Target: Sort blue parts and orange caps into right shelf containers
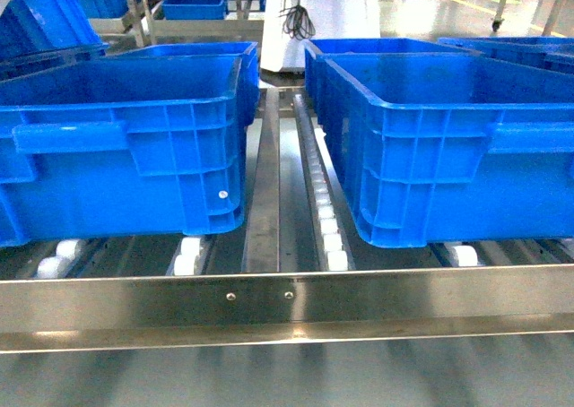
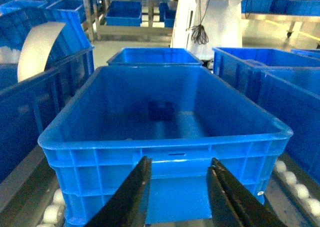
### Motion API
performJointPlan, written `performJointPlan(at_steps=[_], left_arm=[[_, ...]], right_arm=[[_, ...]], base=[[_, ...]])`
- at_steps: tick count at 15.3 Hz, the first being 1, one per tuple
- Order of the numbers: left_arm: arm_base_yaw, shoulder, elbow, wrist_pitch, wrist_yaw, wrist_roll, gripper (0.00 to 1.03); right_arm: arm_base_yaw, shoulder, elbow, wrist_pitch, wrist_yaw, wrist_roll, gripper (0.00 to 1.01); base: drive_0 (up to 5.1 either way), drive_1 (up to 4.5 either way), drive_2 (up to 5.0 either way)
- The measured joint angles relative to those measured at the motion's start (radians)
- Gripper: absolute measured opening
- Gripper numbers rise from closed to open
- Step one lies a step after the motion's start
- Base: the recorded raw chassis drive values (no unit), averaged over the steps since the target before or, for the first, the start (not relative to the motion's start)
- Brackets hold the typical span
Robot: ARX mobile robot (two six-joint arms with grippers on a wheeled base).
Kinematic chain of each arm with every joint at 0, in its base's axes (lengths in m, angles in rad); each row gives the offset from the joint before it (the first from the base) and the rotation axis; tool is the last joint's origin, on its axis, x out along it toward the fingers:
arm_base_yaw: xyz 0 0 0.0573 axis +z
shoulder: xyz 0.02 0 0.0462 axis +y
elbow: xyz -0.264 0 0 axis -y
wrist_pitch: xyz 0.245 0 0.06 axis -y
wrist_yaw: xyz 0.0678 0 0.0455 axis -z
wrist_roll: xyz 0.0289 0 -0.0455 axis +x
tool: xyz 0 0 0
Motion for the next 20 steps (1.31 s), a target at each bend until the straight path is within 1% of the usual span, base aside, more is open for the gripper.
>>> performJointPlan(at_steps=[1, 2, 3, 5, 6, 8, 9, 12, 13, 14, 17, 20], left_arm=[[0.000, -0.062, -0.049, 0.020, 0.001, 0.000, 0.21], [0.000, -0.100, -0.095, 0.021, 0.000, 0.000, 0.08], [0.001, -0.131, -0.144, 0.013, -0.002, -0.002, 0.02], [-0.001, -0.208, -0.206, 0.002, 0.001, -0.003, 0.02], [-0.001, -0.256, -0.233, -0.011, 0.000, -0.003, 0.02], [0.000, -0.343, -0.286, -0.059, 0.001, -0.003, 0.02], [0.000, -0.455, -0.328, -0.121, 0.001, -0.003, 0.02], [0.000, -0.497, -0.343, -0.151, 0.001, -0.003, 0.02], [0.000, -0.532, -0.364, -0.151, 0.001, -0.003, 0.02], [0.000, -0.535, -0.385, -0.122, 0.000, -0.003, 0.02], [0.000, -0.566, -0.390, -0.179, 0.000, -0.003, 0.02], [0.000, -0.688, -0.391, -0.270, 0.001, -0.003, 0.02]], right_arm=[[-0.023, -0.056, -0.029, -0.021, -0.028, 0.001, 0.20], [-0.074, -0.101, -0.053, -0.045, -0.072, 0.001, 0.07], [-0.087, -0.146, -0.074, -0.072, -0.071, 0.006, 0.02], [-0.085, -0.233, -0.104, -0.125, -0.078, 0.008, 0.02], [-0.085, -0.241, -0.142, -0.064, -0.078, 0.008, 0.02], [-0.085, -0.328, -0.172, -0.172, -0.078, 0.009, 0.02], [-0.085, -0.465, -0.173, -0.285, -0.078, 0.008, 0.02], [-0.085, -0.509, -0.173, -0.326, -0.078, 0.008, 0.02], [-0.085, -0.563, -0.173, -0.371, -0.078, 0.008, 0.02], [-0.085, -0.591, -0.173, -0.395, -0.078, 0.008, 0.02], [-0.085, -0.626, -0.173, -0.433, -0.078, 0.009, 0.02], [-0.085, -0.710, -0.173, -0.509, -0.078, 0.008, 0.02]], base=[[0.0, 0.00, 0.0], [0.0, 0.00, 0.0], [0.0, 0.00, 0.0], [0.0, 0.00, 0.0], [0.0, 0.00, 0.0], [0.0, 0.00, 0.0], [0.0, 0.00, 0.0], [0.0, 0.00, 0.0], [0.0, 0.00, 0.0], [0.0, 0.00, 0.0], [0.0, 0.00, 0.0], [0.0, 0.00, 0.0]])
